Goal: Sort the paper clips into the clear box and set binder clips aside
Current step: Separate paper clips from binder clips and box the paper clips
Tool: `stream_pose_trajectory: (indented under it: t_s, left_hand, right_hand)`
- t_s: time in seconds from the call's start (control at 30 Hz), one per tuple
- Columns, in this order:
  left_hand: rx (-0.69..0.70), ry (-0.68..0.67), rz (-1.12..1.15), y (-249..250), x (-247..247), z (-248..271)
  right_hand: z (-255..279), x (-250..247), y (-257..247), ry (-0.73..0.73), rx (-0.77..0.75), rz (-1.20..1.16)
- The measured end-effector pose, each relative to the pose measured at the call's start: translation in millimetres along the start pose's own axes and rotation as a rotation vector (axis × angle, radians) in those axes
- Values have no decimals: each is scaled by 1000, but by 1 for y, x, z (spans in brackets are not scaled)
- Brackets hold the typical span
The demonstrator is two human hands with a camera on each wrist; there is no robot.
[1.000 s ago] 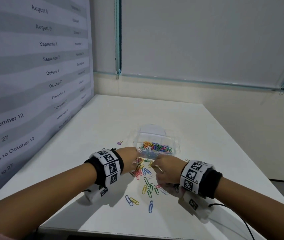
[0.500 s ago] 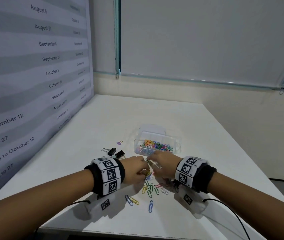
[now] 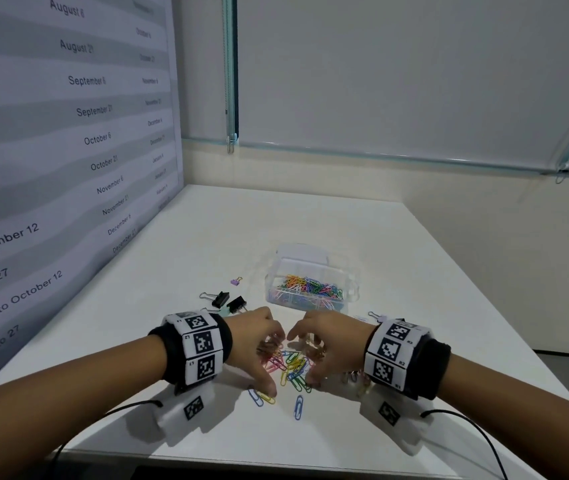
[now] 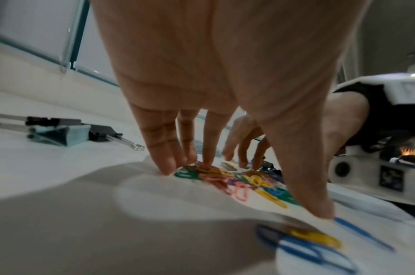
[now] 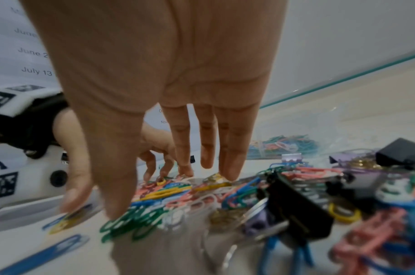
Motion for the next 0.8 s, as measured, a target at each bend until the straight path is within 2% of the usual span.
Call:
stream_pose_trajectory:
  t_s: [0.17,0.3,0.5,0.6,0.8]
  left_hand:
    - [3,-22,-21,2,13,11]
    - [-17,23,35,5,16,15]
    - [29,41,65,9,5,1]
    - [19,78,100,8,-3,-6]
    - [34,215,321,-4,-26,-25]
  right_hand:
    - [-4,10,-6,-48,-23,48]
    - [-7,10,-8,-60,5,-41]
    - [-7,0,-6,-26,8,-83]
    - [-8,-8,5,5,52,-90]
    - [-13,-28,37,132,227,-219]
Point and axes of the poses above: each hand's wrist, its own z-axis away from the middle knuckle, its own x-axis out of the palm, y = z × x, the point moved 1 cm from there along -z, towards the middle knuckle, and after that the axes turned 13 degrees about z, right-handed, at the moved point
